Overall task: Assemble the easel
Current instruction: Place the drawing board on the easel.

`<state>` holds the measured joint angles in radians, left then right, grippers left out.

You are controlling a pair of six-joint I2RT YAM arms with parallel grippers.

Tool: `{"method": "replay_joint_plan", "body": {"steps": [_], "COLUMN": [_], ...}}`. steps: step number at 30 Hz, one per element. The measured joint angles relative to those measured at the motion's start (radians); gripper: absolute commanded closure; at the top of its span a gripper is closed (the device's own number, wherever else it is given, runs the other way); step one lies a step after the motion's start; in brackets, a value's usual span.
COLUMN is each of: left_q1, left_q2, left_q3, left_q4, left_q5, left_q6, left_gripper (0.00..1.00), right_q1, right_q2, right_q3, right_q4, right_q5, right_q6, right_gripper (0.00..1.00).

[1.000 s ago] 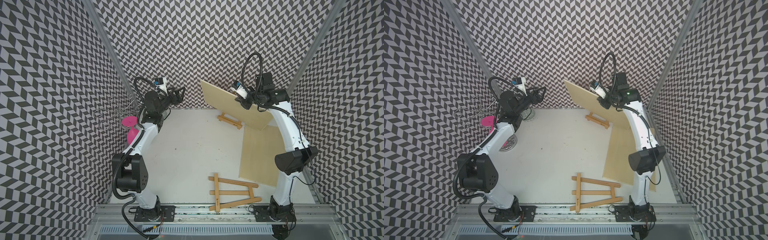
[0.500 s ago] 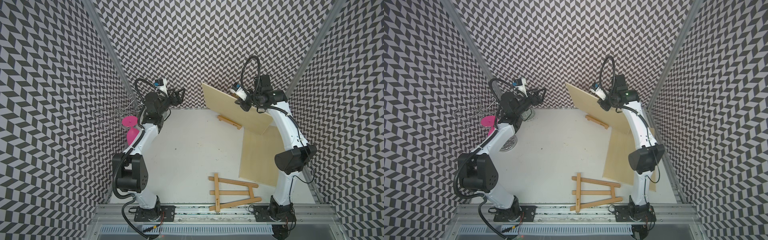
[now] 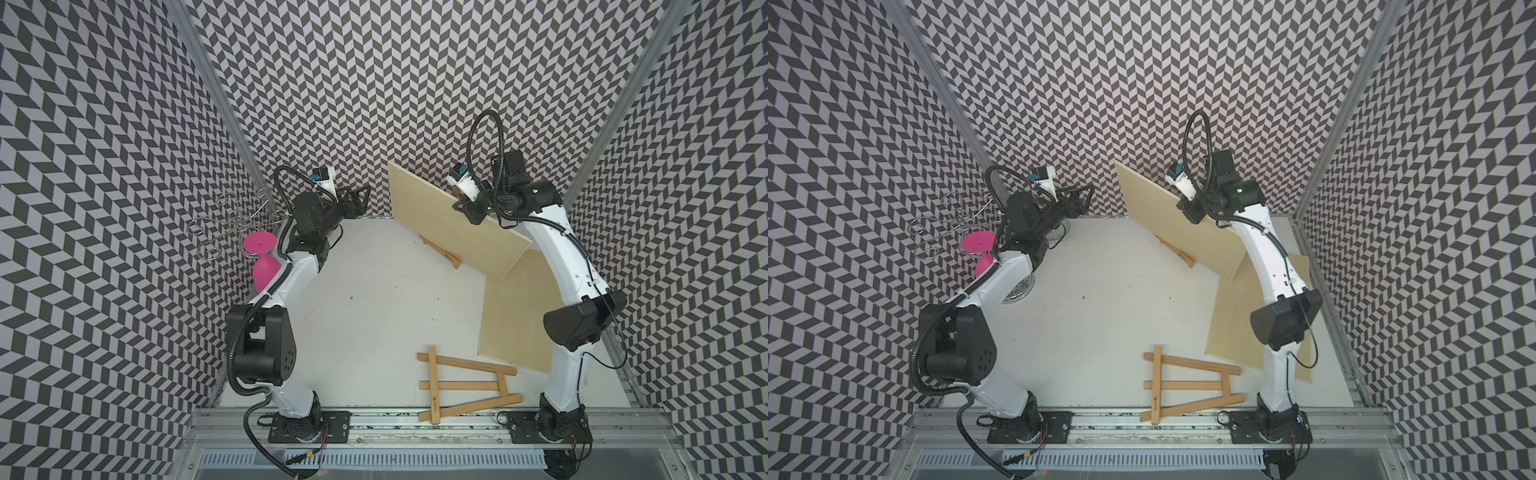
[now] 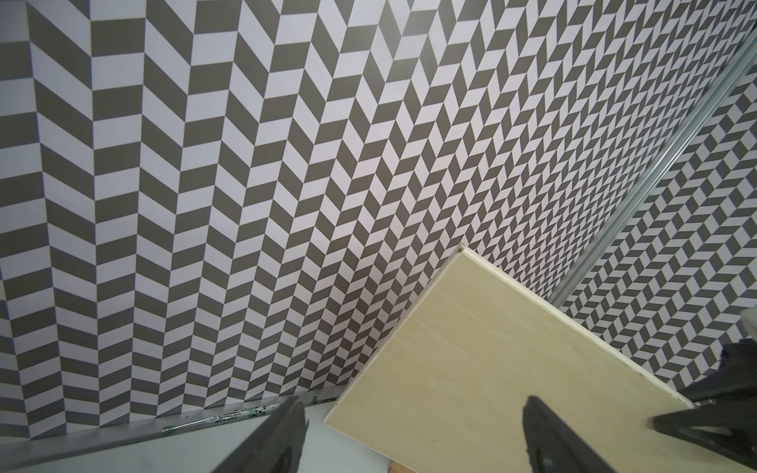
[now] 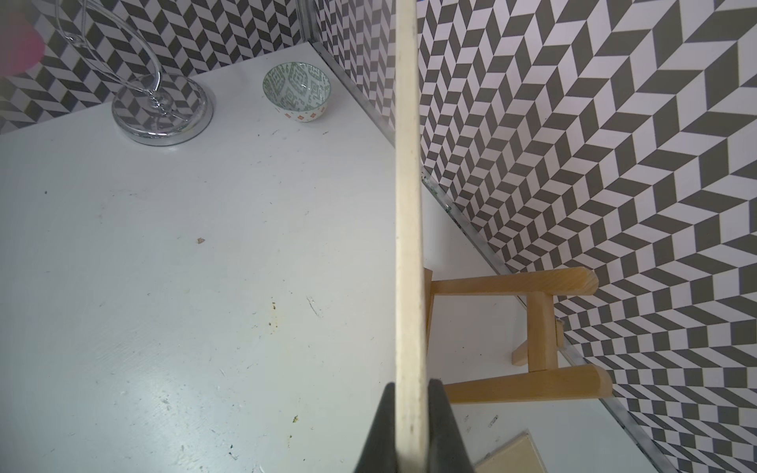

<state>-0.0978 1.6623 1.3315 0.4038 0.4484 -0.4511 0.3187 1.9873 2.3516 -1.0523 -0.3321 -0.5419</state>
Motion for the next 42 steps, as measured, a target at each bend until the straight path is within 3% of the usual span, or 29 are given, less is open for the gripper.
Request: {"method": "replay_joint_plan", "body": {"steps": [7,21,42], "left_q1": [0.000,0.000,0.000], "left_q2": [0.000,0.000,0.000], "left_q3": [-0.008,-0.011,-0.011], "left_q4": [0.015,0.022,0.020], "left_q5": [-0.011,-0.012,-0.037], "left_q6": [-0.015,-0.019,-0.014], "left_gripper": [0.17,0.17,0.16], "right_q1": [-0.006,-0.019,-0.103], "right_q2": [0.020,0.065,0.108], "right_q3": [0.031,0.073,0.047], "right_q4": [-0.011,0.018,0.224], "right_q5": [0.051,0.044,-0.048], "right_q6": [0.081,0.091,0.085], "right_gripper": [1.00,1.00,0.77]}}
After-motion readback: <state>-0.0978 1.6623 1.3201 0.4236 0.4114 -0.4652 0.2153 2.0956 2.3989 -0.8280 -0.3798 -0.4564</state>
